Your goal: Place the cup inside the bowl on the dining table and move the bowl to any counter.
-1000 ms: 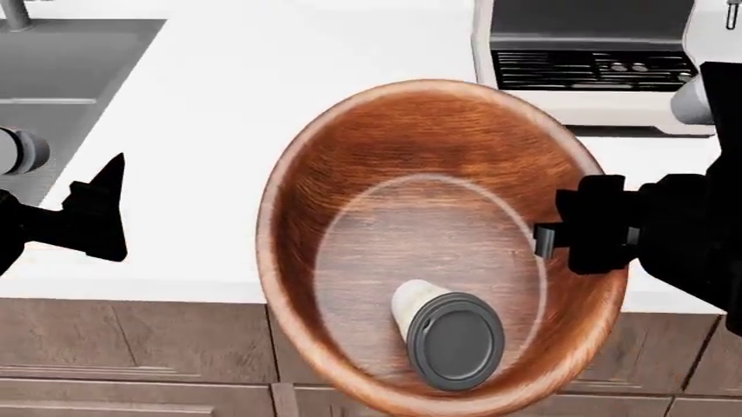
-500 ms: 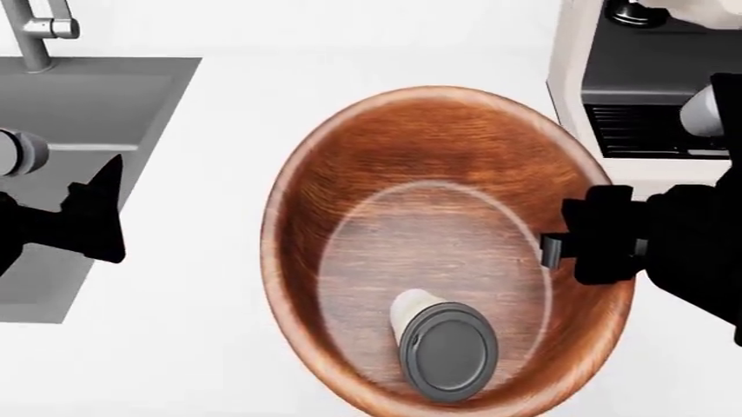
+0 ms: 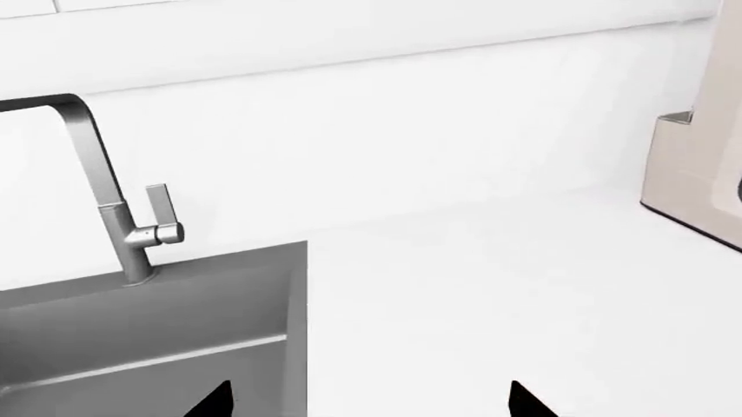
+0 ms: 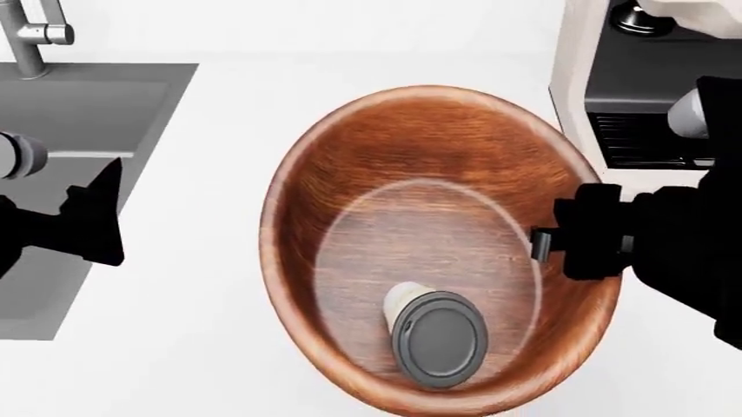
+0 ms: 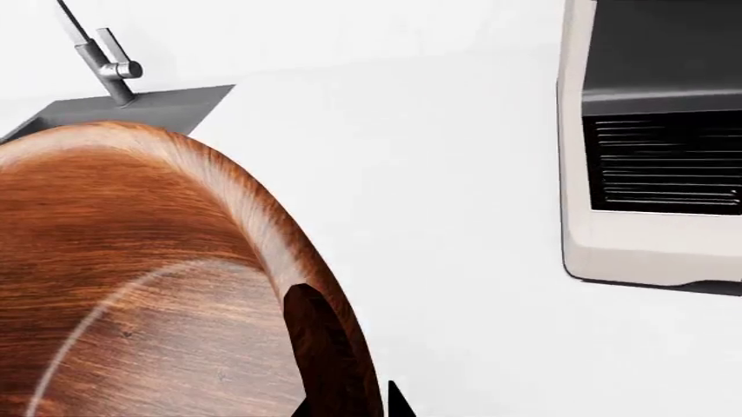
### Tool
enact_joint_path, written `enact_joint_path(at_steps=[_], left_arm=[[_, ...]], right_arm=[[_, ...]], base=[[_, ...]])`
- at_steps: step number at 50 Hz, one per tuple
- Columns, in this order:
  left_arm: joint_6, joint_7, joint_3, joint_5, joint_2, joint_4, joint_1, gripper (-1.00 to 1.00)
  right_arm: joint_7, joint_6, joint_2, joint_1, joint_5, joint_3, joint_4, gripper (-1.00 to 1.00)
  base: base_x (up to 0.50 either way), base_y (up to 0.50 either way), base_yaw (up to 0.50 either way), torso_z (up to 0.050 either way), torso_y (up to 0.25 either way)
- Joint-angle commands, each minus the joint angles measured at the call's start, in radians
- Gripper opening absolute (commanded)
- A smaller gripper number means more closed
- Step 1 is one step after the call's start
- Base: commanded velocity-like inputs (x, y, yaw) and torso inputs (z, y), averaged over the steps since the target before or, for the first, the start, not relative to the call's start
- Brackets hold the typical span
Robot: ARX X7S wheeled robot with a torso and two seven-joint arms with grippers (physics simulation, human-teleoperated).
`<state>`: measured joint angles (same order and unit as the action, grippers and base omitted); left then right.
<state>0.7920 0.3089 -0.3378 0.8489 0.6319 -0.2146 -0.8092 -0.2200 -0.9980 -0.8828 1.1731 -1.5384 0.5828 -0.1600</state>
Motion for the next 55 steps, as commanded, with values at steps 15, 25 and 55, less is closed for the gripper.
enact_joint_path(at_steps=[15,25,55], left_arm=[[-0.010,0.002,-0.001,-0.002,-0.001,0.012,0.009,1.00],[-0.023,-0.005,0.000,-0.004,-0.002,0.022,0.017,1.00],[-0.050,-0.019,0.014,0.010,0.010,0.022,0.055,1.00]], right_arm=[[0.241,0.118,0.285,0.199,0.243,0.120,-0.524,-1.00],[0.489,0.250,0.492,0.325,0.397,0.221,-1.007,-1.00],[0.607,0.217,0.684,0.271,1.148,-0.329,-1.148,-1.00]], base=[[0.00,0.00,0.00,0.001,0.000],[0.00,0.00,0.00,0.000,0.001],[0.00,0.00,0.00,0.000,0.000]])
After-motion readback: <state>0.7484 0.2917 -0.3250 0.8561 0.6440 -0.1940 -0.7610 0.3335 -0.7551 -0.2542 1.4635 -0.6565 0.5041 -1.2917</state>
